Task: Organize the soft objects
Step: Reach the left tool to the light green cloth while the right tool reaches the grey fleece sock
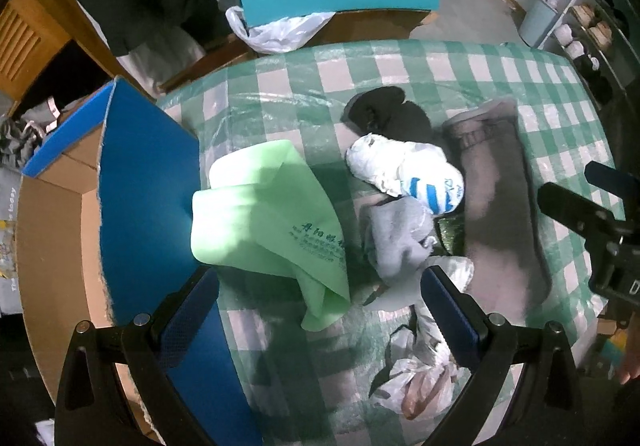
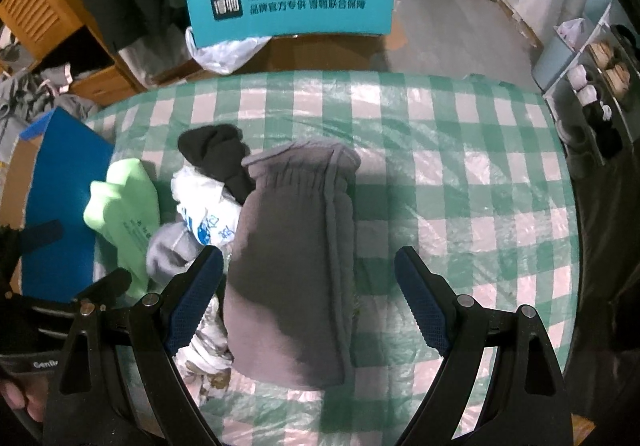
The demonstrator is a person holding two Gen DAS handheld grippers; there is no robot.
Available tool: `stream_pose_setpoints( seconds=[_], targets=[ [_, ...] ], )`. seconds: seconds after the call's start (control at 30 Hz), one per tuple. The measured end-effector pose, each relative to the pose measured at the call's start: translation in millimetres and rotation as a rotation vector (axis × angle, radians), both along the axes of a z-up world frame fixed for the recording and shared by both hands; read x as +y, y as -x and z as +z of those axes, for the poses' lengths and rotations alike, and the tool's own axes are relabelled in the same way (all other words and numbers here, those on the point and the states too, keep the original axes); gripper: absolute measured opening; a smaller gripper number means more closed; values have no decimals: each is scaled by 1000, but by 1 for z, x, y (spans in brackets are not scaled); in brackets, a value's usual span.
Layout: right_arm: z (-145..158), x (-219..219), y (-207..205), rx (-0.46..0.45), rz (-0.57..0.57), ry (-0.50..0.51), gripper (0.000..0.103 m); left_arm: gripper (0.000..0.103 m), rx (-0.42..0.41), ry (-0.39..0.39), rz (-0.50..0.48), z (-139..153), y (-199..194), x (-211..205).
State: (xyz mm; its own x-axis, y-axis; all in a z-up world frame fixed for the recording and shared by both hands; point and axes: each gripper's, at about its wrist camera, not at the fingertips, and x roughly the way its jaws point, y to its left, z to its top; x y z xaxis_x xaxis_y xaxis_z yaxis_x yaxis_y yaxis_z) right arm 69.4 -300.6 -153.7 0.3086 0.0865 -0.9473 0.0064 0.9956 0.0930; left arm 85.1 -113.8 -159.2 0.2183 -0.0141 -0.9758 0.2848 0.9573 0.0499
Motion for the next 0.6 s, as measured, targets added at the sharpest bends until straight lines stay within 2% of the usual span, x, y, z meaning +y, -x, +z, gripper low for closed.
stream_pose_setpoints(
  seconds=[0.43, 0.6],
  targets=[
    [-20, 15, -2, 34, 38, 31, 86, 102, 2, -29, 21, -12, -3, 19],
    [-28, 18, -2, 48, 43, 42, 86, 102, -6, -62, 28, -17, -6, 26]
  ],
)
